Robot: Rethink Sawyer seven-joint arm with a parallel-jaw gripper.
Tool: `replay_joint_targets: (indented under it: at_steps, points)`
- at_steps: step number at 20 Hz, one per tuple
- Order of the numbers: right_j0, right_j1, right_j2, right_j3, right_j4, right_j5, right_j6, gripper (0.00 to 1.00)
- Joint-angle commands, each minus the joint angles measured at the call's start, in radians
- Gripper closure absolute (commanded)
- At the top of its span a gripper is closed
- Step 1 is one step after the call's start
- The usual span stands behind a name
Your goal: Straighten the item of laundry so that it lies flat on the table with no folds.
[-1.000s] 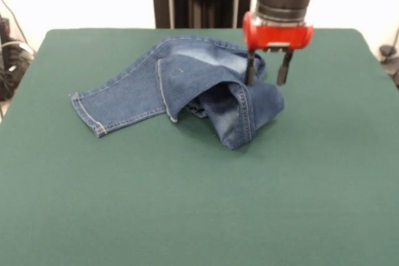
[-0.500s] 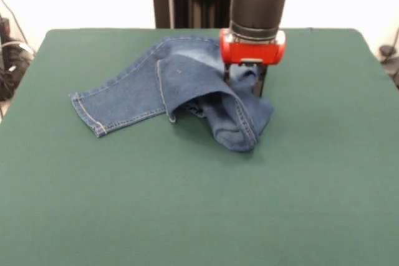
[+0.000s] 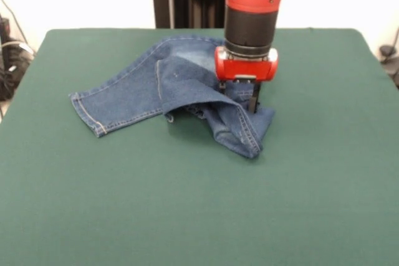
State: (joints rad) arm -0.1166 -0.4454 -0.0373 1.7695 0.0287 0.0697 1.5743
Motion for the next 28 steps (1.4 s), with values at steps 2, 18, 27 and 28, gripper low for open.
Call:
replay_joint_targets:
  at_steps: [2, 18, 27, 28]
  points:
    - [0.006, 0.065, 0.111, -0.041, 0.011, -0.054, 0.179, 0.0]
    - [0.034, 0.047, 0.09, -0.025, 0.029, -0.068, 0.203, 1.0]
    - [0.082, -0.095, 0.084, 0.003, 0.091, 0.071, 0.235, 1.0]
    - [0.102, -0.099, 0.066, -0.024, 0.099, 0.097, 0.231, 1.0]
